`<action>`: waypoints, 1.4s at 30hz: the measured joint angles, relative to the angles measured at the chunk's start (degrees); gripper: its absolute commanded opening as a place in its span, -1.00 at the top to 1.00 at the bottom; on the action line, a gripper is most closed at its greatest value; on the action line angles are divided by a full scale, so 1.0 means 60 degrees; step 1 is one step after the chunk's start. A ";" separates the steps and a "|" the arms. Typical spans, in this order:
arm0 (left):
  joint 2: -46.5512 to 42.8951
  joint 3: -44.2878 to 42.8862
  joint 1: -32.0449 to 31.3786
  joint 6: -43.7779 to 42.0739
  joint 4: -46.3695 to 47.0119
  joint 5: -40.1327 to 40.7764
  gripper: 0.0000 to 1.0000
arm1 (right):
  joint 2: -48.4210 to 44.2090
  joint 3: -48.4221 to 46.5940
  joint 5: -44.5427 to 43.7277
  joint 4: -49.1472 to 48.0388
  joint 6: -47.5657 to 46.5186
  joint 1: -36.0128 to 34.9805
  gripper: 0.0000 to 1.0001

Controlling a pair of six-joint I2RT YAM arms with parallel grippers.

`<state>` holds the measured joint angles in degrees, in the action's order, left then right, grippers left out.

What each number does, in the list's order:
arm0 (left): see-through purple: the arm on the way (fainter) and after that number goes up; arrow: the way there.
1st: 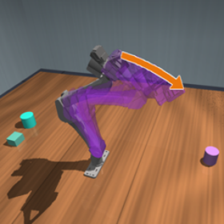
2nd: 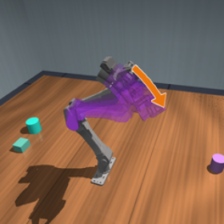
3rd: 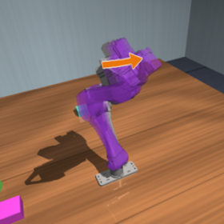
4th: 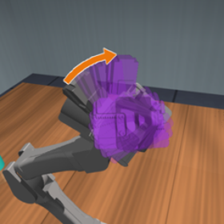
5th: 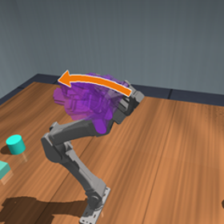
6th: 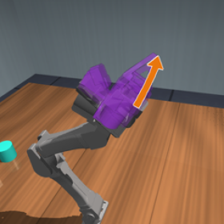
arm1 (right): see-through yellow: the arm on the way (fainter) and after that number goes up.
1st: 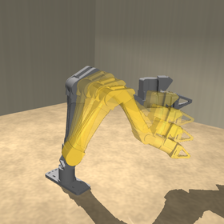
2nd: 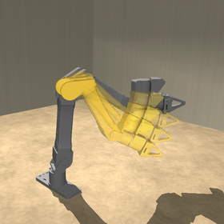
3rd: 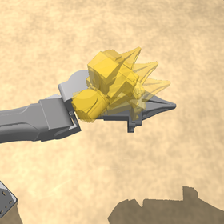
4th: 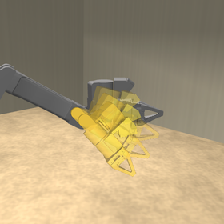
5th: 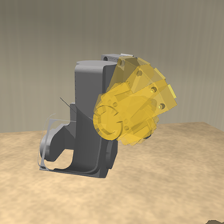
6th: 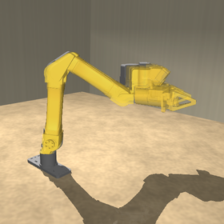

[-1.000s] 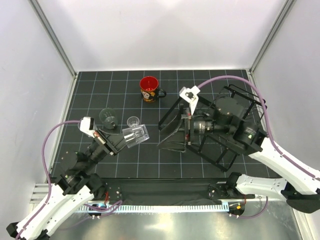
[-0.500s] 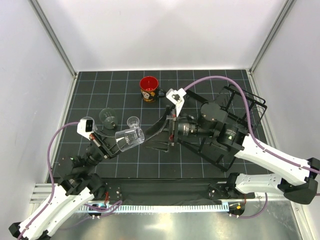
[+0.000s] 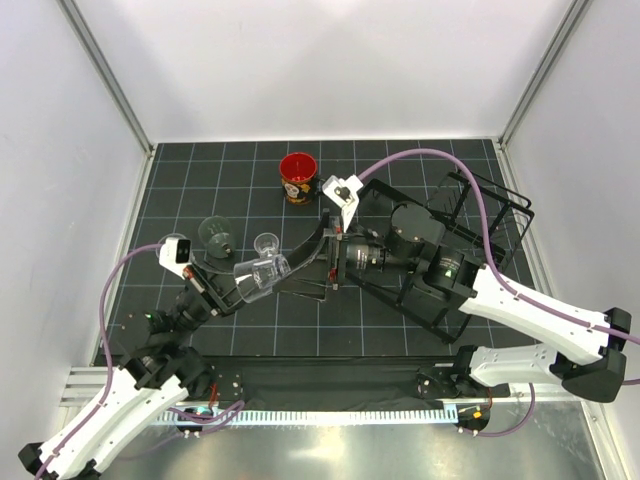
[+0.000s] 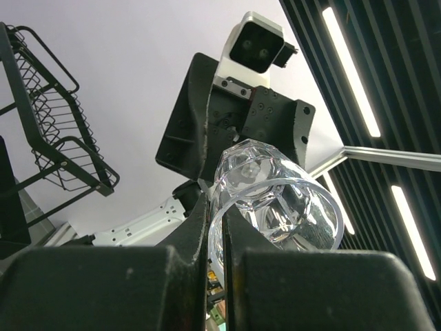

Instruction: Load the cups into the dish rack

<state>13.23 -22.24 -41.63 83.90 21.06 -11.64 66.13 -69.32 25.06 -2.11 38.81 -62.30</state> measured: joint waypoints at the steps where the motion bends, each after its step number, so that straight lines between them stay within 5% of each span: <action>1: 0.0029 0.0007 0.0000 0.0000 0.0000 0.0000 0.99 | 0.0004 -0.0007 0.0000 -0.0051 0.0015 0.0000 -0.61; 15: 0.0219 0.0055 0.0000 0.0029 0.0200 -0.0033 0.99 | 0.0317 -0.0091 0.0051 -0.0240 0.0117 -0.0044 -0.14; 18: 0.0204 0.0087 -0.0004 0.0029 0.0324 -0.0073 0.99 | 0.0317 -0.0091 0.0058 -0.0248 0.0138 -0.0044 0.10; 22: 0.0146 0.0208 -0.0004 0.0069 0.0459 -0.0069 0.99 | 0.0317 -0.0091 0.0066 -0.0219 0.0175 -0.0047 0.85; 26: 0.0044 0.0386 -0.0004 0.0204 0.0532 -0.0058 0.96 | 0.0342 -0.0091 0.0062 -0.0113 0.0175 -0.0047 0.92; 29: -0.0080 0.0499 -0.0004 0.0240 0.0510 -0.0058 0.54 | 0.0342 -0.0091 0.0055 0.0015 0.0168 -0.0047 0.92; 30: -0.0149 0.0543 -0.0004 0.0251 0.0441 -0.0036 0.22 | 0.0339 -0.0091 0.0036 0.0026 0.0153 -0.0058 0.92; 35: -0.0736 0.0670 -0.0004 0.0233 -0.0342 0.0229 -0.44 | 0.0138 -0.0091 -0.0270 0.0306 -0.0022 -0.0062 0.92; 42: -0.1942 0.0678 -0.0004 0.0160 -0.2036 0.0801 -0.64 | -0.0390 -0.0703 -0.1730 0.2171 -0.0761 -0.0095 0.92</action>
<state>1.58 -18.17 -41.65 84.86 8.84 -6.83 63.79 -73.54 14.68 10.92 34.24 -62.87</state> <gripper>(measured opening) 0.812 0.542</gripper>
